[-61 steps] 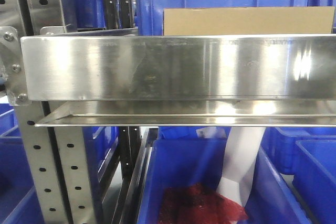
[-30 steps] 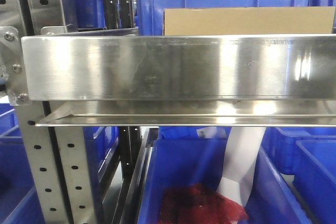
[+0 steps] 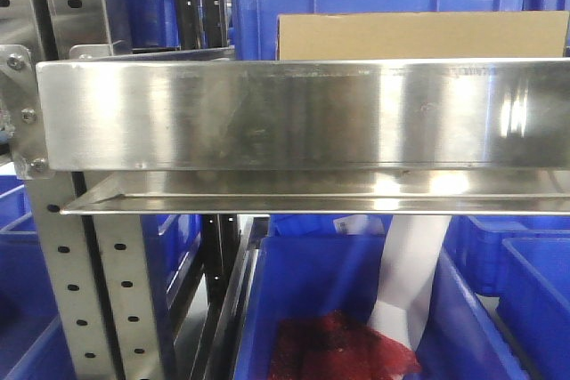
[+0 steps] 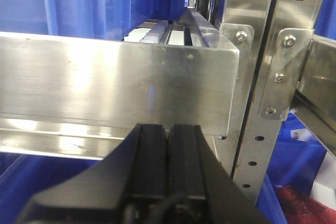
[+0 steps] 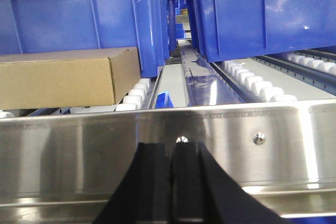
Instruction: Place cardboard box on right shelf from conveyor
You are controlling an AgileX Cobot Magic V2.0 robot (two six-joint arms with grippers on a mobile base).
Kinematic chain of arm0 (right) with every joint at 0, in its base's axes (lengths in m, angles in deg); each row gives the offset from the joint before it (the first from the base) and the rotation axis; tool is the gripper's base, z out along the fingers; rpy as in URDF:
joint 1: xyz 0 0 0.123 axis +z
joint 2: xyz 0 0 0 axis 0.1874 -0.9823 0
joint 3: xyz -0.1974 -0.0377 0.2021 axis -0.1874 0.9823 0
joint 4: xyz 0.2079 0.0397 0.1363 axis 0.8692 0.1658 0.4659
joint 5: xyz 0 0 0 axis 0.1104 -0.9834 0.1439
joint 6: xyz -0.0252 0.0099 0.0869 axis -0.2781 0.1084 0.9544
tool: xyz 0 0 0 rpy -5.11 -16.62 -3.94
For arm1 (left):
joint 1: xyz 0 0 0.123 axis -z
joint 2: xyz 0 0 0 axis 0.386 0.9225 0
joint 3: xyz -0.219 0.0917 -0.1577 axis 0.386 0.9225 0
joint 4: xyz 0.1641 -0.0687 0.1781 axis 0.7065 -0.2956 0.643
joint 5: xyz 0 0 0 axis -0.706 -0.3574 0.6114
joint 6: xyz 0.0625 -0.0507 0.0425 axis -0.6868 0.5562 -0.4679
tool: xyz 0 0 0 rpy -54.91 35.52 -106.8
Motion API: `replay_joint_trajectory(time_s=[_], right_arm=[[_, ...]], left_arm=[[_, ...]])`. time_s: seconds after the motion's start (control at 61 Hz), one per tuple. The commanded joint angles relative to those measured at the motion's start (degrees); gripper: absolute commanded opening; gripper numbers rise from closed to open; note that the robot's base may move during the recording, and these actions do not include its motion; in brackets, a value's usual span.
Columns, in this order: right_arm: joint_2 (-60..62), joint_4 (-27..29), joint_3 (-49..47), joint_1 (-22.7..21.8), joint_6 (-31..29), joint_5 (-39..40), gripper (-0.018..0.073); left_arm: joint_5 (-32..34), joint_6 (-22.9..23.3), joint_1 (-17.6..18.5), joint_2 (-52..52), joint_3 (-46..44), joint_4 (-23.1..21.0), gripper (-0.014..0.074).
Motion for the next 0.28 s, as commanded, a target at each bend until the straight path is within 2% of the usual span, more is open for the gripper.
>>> replay_joint_trajectory(time_s=[0.0, 0.262], right_arm=[[1.1, -0.4, -0.3, -0.3, -0.1, 5.2, 0.0066], [1.1, -0.4, -0.3, -0.3, -0.1, 5.2, 0.0066]], left_arm=[[5.0, 0.0, 0.2, -0.9, 0.4, -0.3, -0.0116], [5.0, 0.0, 0.2, -0.9, 0.4, -0.3, -0.0116]])
